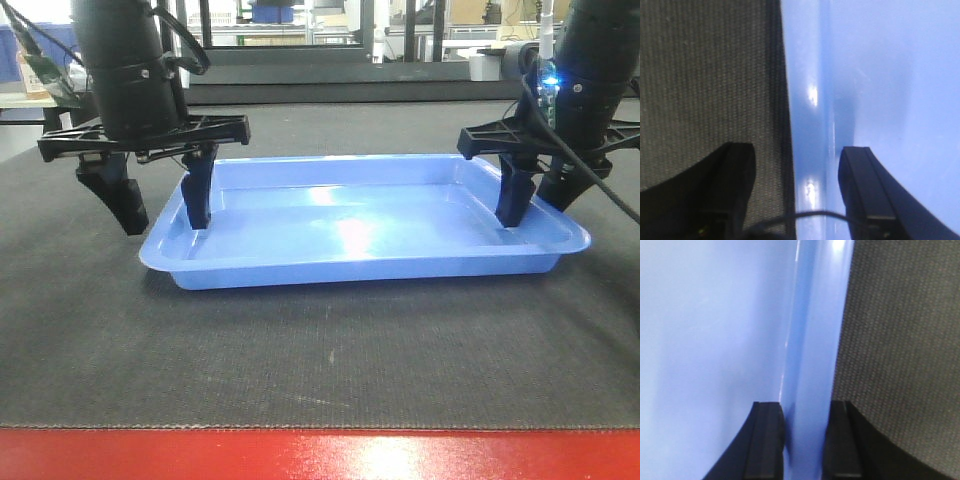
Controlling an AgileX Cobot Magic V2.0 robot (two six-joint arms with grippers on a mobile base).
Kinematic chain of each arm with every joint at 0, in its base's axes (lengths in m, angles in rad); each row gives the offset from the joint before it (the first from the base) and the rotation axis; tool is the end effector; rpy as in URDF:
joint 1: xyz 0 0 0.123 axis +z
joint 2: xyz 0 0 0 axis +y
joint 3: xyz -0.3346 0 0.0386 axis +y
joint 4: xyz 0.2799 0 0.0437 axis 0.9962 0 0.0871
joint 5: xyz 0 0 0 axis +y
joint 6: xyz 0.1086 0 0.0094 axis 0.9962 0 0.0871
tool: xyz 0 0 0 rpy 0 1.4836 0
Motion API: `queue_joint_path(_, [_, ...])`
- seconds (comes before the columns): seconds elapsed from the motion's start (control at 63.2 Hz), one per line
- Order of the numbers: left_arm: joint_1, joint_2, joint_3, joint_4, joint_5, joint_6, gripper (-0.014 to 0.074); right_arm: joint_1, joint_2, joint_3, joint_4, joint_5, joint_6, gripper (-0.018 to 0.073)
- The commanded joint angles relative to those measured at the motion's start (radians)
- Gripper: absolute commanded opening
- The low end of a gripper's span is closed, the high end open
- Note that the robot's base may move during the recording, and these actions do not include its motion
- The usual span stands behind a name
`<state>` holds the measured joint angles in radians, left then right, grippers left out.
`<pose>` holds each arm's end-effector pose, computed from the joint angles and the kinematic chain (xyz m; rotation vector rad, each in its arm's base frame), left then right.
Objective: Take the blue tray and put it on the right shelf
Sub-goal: 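Lower both grippers onto opposite short rims of the blue tray, then close both grippers on the tray rims and lift the tray, then hold the tray raised with both grippers while backing from the table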
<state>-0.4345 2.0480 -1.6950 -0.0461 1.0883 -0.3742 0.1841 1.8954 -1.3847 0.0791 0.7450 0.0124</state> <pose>0.4418 -0.2099 0.2404 0.0640 2.9530 -0.1850 0.4428 0.0884 0.2290 -0.1707 2.7389 0.1443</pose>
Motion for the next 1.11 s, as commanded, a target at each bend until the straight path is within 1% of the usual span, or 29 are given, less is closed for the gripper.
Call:
queue_joint_path(0.0, [-0.008, -0.049, -0.031, -0.004, -0.003, -0.026, 0.0276, -0.002, -0.051, -0.032, -0.013, -0.033, -0.012, 0.0256])
queue_joint_path(0.221, [-0.008, -0.039, -0.031, -0.012, -0.011, -0.043, 0.0272, -0.002, -0.051, -0.032, -0.013, -0.034, -0.012, 0.0248])
queue_joint_path(0.285, [-0.008, -0.033, -0.031, -0.023, -0.011, -0.043, 0.026, -0.002, -0.051, -0.032, -0.013, -0.031, -0.012, 0.0201])
queue_joint_path(0.316, [-0.008, -0.028, -0.031, -0.026, -0.012, -0.043, 0.0234, -0.002, -0.051, -0.032, -0.013, -0.03, -0.012, 0.0176])
queue_joint_path(0.396, [-0.01, -0.019, -0.031, -0.033, -0.014, -0.043, 0.0136, -0.002, -0.051, -0.032, -0.013, -0.024, -0.012, 0.0049])
queue_joint_path(0.427, [-0.01, -0.014, -0.031, -0.033, -0.014, -0.043, 0.0067, -0.002, -0.051, -0.032, -0.012, -0.021, -0.007, 0.0042])
queue_joint_path(0.459, [-0.01, -0.015, -0.031, -0.037, -0.014, -0.043, 0.0006, -0.002, -0.051, -0.035, -0.012, -0.013, -0.007, 0.006])
queue_joint_path(0.49, [-0.01, -0.015, -0.031, -0.039, -0.014, -0.043, -0.0055, -0.002, -0.051, -0.039, -0.012, 0.001, -0.006, 0.0057])
queue_joint_path(0.506, [-0.01, -0.015, -0.031, -0.039, -0.014, -0.043, -0.0064, -0.002, -0.052, -0.041, -0.012, 0.004, -0.006, 0.0057])
queue_joint_path(0.554, [-0.01, -0.018, -0.035, -0.037, -0.012, -0.043, -0.0029, -0.002, -0.059, -0.046, -0.012, 0.022, -0.006, 0.0058])
queue_joint_path(0.633, [-0.012, -0.033, -0.064, -0.011, 0.025, -0.043, -0.0045, -0.002, -0.085, -0.047, -0.012, 0.032, -0.006, 0.0058])
queue_joint_path(0.823, [-0.027, -0.107, -0.169, 0.152, 0.141, -0.041, -0.0044, 0.0, -0.208, -0.047, -0.003, 0.102, 0.006, 0.0058])
queue_joint_path(0.902, [-0.027, -0.153, -0.192, 0.158, 0.171, -0.011, -0.0045, 0.006, -0.273, -0.047, -0.003, 0.144, 0.03, 0.0058])
queue_joint_path(0.965, [-0.027, -0.197, -0.192, 0.158, 0.172, 0.003, -0.0046, 0.017, -0.323, -0.047, -0.003, 0.175, 0.054, 0.0058])
queue_joint_path(1.092, [-0.027, -0.295, -0.19, 0.14, 0.203, 0.078, -0.0048, 0.048, -0.439, -0.047, -0.004, 0.232, 0.092, 0.0058])
